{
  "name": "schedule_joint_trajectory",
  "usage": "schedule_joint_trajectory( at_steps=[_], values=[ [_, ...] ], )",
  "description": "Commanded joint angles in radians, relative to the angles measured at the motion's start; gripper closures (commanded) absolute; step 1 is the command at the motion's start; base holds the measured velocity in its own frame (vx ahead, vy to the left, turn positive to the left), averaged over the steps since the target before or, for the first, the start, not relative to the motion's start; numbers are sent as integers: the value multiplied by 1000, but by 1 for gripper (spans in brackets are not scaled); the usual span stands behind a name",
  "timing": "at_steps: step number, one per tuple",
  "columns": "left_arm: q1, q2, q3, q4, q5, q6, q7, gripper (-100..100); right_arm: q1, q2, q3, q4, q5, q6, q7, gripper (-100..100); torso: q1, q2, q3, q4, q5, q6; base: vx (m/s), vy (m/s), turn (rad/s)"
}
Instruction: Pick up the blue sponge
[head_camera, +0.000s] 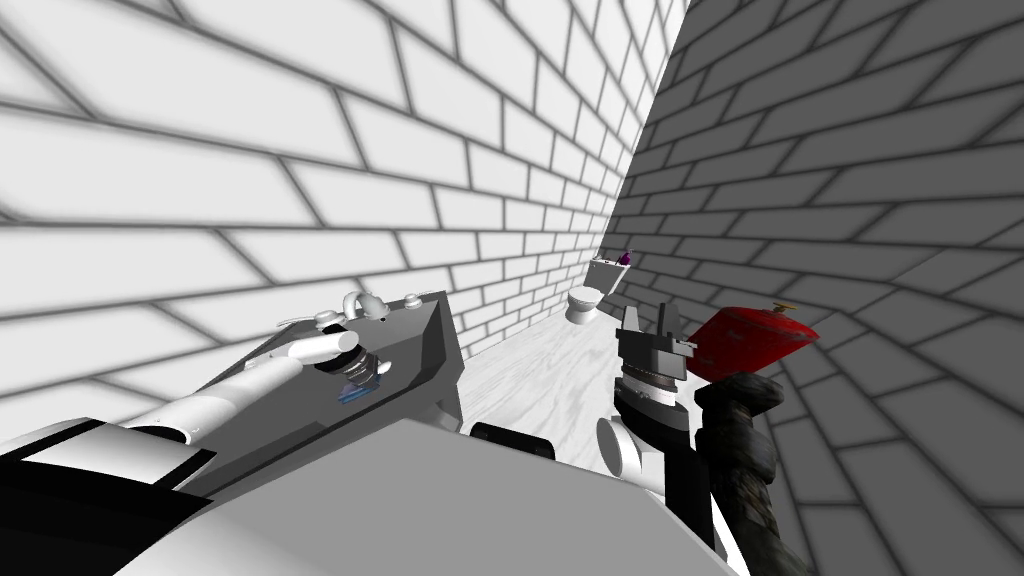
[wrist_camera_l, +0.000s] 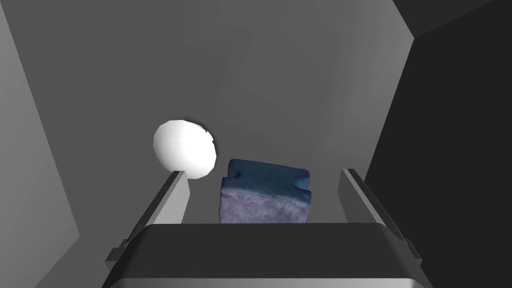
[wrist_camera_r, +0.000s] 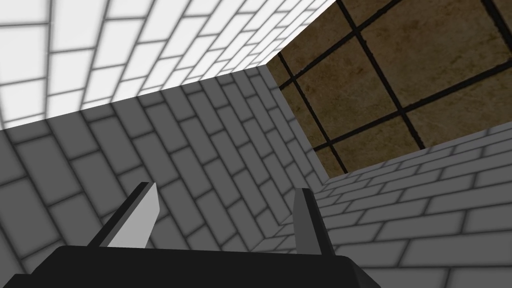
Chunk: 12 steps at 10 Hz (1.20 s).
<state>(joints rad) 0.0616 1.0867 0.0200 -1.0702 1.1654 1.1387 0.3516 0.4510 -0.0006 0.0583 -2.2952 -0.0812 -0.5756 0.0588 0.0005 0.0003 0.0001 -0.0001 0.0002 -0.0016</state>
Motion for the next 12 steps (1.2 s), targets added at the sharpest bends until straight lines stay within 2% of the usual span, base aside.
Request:
schedule_joint_trajectory(
  at_steps=[1,5,6,7,8,11,12],
  values=[
    [0,0,0,0,0,0,0,100,0,0,0,0,0,0,0,0,0,0,0,0,0,0,0,0,0],
    [-2,2,2,-1,0,-2,0,100,0,0,0,0,0,0,0,0,-1,2,1,-1,2,-1,2,2,-4],
    [-2,2,2,-1,0,-2,0,0,0,0,0,0,0,0,0,0,-1,2,1,-1,2,-1,0,0,0],
    [-33,15,31,-4,24,17,20,-100,0,0,0,0,0,0,0,0,-1,2,1,-1,2,-1,59,-26,-167],
    [-41,20,39,-4,31,23,26,-100,0,0,0,0,0,0,0,0,-2,-1,-1,-1,1,0,97,-37,-157],
    [-99,55,91,-6,79,65,65,-100,0,0,0,0,0,0,0,0,0,-6,-4,-2,2,0,106,23,-129],
    [-99,55,91,-6,79,65,65,-100,0,0,0,0,0,0,0,0,1,-6,-4,-3,2,0,58,33,-52]
  ],
)
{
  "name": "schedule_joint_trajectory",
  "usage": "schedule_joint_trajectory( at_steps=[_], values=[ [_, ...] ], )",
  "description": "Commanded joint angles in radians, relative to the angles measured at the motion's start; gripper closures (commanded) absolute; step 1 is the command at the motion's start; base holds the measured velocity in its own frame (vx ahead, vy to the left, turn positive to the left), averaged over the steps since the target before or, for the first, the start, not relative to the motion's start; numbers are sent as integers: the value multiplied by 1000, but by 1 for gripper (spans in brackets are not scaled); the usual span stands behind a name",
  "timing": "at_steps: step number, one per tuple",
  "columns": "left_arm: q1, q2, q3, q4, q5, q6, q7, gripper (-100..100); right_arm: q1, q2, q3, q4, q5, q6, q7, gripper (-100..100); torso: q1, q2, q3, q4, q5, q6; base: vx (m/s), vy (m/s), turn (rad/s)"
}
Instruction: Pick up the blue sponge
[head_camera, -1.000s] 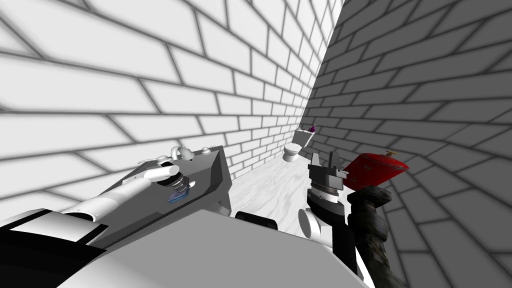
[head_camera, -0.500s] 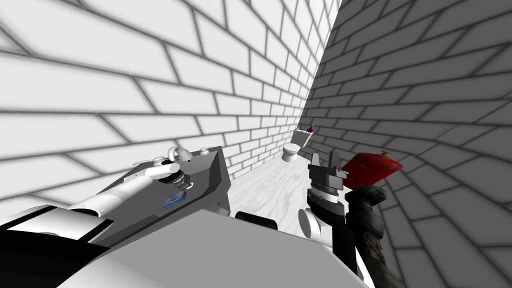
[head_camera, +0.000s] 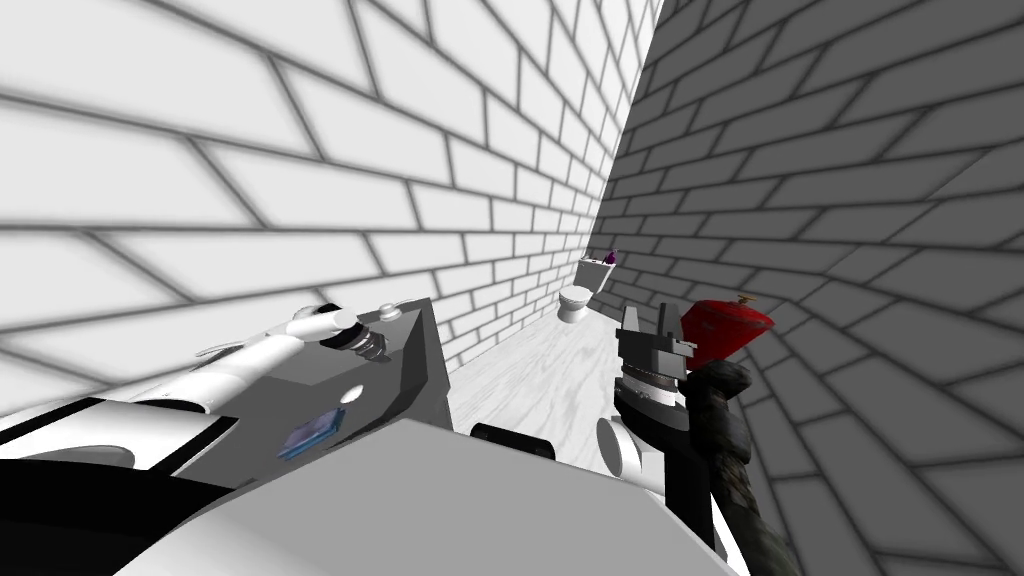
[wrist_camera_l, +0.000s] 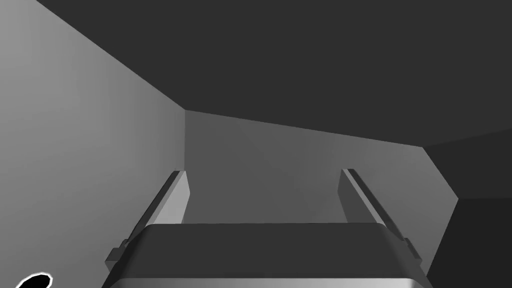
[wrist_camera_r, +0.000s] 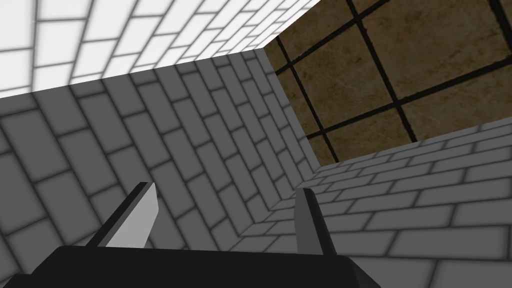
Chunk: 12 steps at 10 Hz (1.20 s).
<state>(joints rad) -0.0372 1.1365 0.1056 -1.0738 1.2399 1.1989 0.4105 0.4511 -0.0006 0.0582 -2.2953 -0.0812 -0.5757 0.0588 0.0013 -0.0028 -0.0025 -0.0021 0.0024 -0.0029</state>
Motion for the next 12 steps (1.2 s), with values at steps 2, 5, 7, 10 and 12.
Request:
schedule_joint_trajectory(
  at_steps=[2,5,7,10,12],
  values=[
    [-47,35,38,-8,41,41,35,-100,0,0,0,0,0,0,0,0,-1,1,1,0,-1,1,68,23,-130],
    [-8,79,9,-5,53,95,57,-100,0,0,0,0,0,0,0,0,0,2,1,0,0,-1,35,32,103],
    [24,84,-10,0,47,103,57,-100,0,0,0,0,0,0,0,0,0,8,5,2,0,-1,-54,13,98],
    [60,87,-31,6,40,112,58,-100,0,0,0,0,0,0,0,0,-1,9,6,2,0,0,-47,15,96],
    [98,88,-53,12,33,119,59,-100,0,0,0,0,0,0,0,0,-1,9,5,2,0,-1,-37,17,140]
  ],
)
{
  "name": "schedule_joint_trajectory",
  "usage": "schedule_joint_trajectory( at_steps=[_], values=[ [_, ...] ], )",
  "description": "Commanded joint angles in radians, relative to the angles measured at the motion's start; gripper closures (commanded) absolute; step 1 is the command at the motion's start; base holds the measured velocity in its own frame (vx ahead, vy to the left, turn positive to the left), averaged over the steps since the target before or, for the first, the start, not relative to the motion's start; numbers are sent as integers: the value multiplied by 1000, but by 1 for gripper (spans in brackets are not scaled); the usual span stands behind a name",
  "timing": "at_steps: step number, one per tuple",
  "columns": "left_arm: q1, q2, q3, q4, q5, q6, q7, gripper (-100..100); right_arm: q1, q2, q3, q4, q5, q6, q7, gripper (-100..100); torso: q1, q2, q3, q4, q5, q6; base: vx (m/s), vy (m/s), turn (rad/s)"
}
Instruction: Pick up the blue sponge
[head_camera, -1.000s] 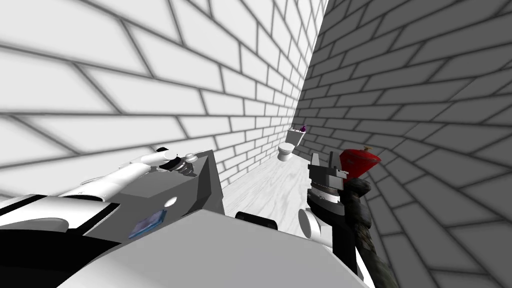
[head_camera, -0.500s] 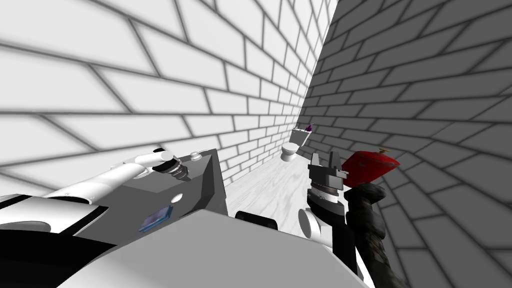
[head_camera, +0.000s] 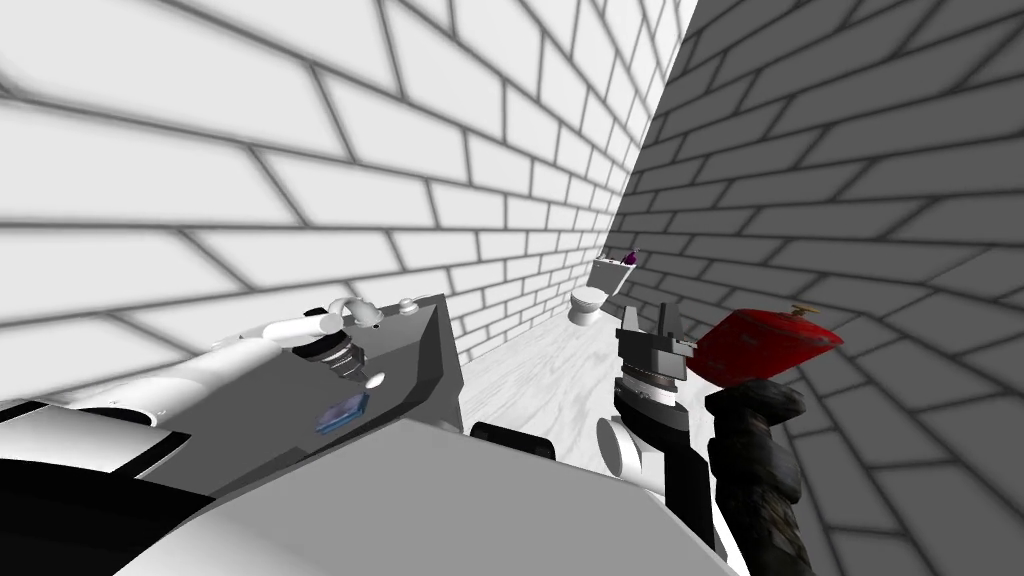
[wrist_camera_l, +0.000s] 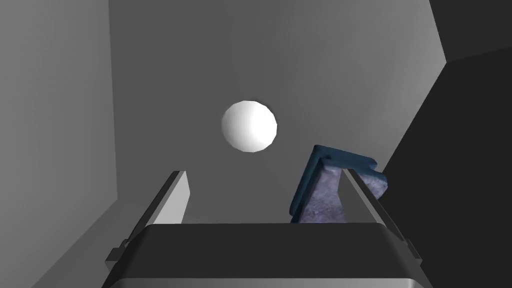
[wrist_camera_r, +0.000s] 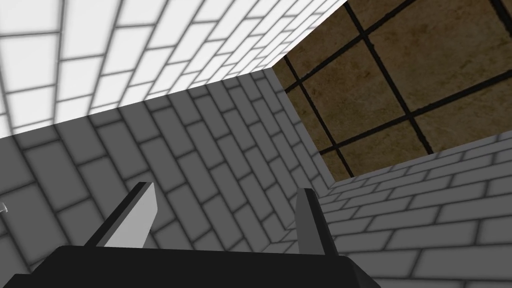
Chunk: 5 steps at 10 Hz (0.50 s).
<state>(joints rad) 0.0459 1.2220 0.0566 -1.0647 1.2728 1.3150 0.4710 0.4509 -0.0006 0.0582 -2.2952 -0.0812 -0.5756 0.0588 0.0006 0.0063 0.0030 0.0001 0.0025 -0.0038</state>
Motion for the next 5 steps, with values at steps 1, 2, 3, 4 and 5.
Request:
schedule_joint_trajectory(
  at_steps=[1,2,3,4,5],
  values=[
    [33,3,-15,5,-3,7,-2,-100,0,0,0,0,0,0,0,0,0,0,0,0,0,0,-36,21,107],
    [68,1,-35,10,-10,12,-1,-100,0,0,0,0,0,0,0,0,0,0,0,0,0,0,-42,39,159],
    [68,1,-35,10,-10,12,-1,-100,0,0,0,0,0,0,0,0,1,1,0,0,0,0,-34,29,91],
    [98,-2,-52,13,-14,17,0,-100,0,0,0,0,0,0,0,0,1,0,0,0,0,1,-7,25,106],
    [118,-7,-65,13,-15,19,0,-100,0,0,0,0,0,0,0,0,0,-1,-1,0,0,0,25,22,109]
  ],
)
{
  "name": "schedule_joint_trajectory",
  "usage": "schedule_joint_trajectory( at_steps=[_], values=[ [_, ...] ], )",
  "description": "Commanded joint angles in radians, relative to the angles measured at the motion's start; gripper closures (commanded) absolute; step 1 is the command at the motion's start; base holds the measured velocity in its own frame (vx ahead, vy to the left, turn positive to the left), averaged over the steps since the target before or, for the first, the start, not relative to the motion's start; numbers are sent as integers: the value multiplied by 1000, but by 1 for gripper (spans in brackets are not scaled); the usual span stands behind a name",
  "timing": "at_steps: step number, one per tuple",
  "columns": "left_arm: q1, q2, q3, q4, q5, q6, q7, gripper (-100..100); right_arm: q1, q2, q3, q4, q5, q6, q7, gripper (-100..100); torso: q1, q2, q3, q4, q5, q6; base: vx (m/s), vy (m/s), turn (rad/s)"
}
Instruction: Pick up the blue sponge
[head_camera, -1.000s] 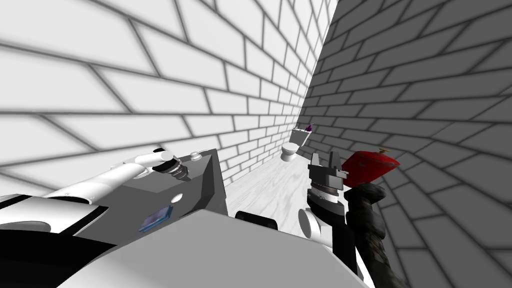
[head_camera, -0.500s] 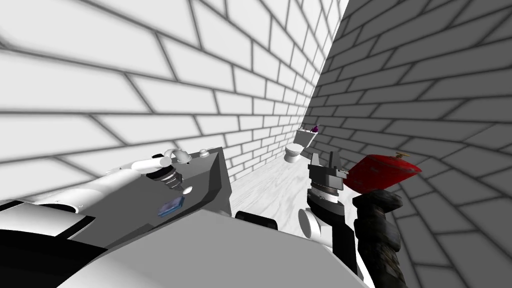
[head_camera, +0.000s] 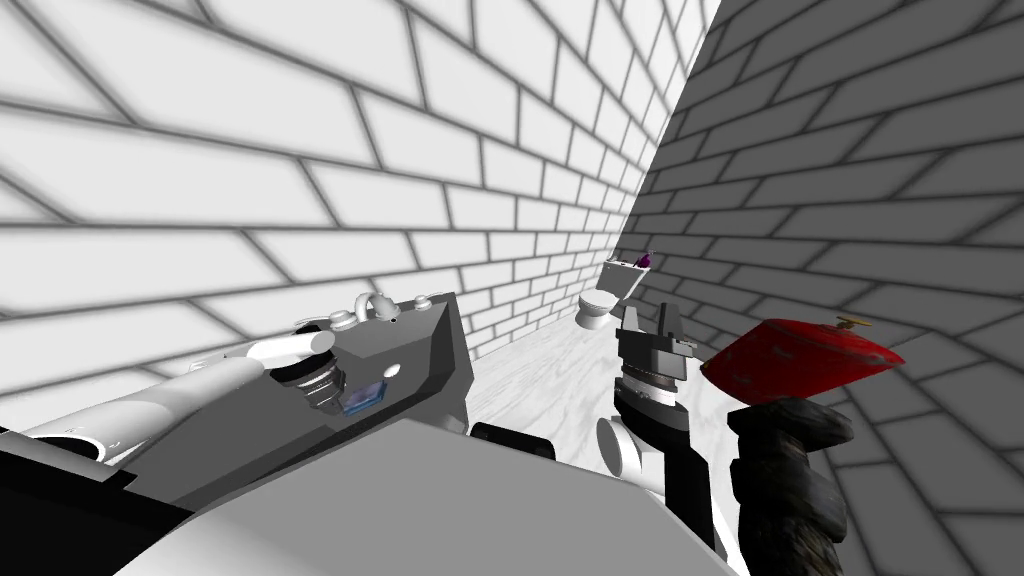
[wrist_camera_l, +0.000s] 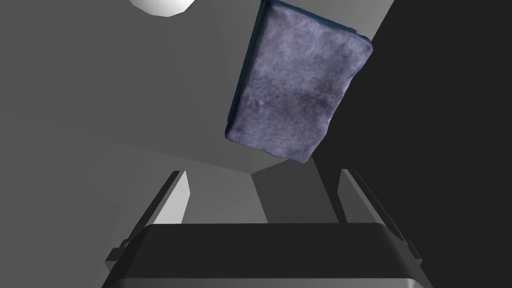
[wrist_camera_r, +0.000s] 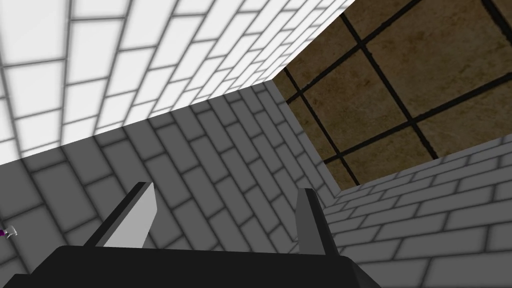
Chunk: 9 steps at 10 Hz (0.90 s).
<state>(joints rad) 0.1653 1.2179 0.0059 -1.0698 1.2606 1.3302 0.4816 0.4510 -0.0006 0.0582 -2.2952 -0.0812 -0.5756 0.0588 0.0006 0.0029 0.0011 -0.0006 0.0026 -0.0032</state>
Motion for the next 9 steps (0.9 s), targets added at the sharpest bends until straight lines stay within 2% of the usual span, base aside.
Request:
schedule_joint_trajectory(
  at_steps=[1,2,3,4,5,6,7,8,9],
  values=[
    [0,0,0,0,0,0,0,-100,0,0,0,0,0,0,0,0,0,0,0,0,0,0,14,7,22],
    [2,-1,-2,2,-1,0,-2,0,0,0,0,0,0,0,0,0,-1,0,0,0,0,1,0,0,0],
    [-49,-51,16,52,-51,12,-47,-100,0,0,0,0,0,0,0,0,-2,0,0,0,-1,1,36,13,313],
    [-81,-69,16,56,-78,12,-47,-100,0,0,0,0,0,0,0,0,-1,-2,-1,0,0,-1,50,8,298],
    [-93,-69,16,56,-102,12,-47,-100,0,0,0,0,0,0,0,0,-1,-3,-2,-1,0,0,28,1,84],
    [-140,-116,34,110,-136,24,-93,-100,0,0,0,0,0,0,0,0,-2,-2,-1,-1,-1,1,45,18,333],
    [-170,-136,34,110,-166,24,-93,-100,0,0,0,0,0,0,0,0,-1,-3,-2,-1,0,-1,47,5,307],
    [-188,-136,34,110,-194,24,-93,-100,0,0,0,0,0,0,0,0,-1,-3,-2,-1,0,0,21,-5,47],
    [-188,-136,34,110,-203,24,-93,-100,0,0,0,0,0,0,0,0,-2,-2,-1,0,-1,2,2,-2,-39]
  ],
)
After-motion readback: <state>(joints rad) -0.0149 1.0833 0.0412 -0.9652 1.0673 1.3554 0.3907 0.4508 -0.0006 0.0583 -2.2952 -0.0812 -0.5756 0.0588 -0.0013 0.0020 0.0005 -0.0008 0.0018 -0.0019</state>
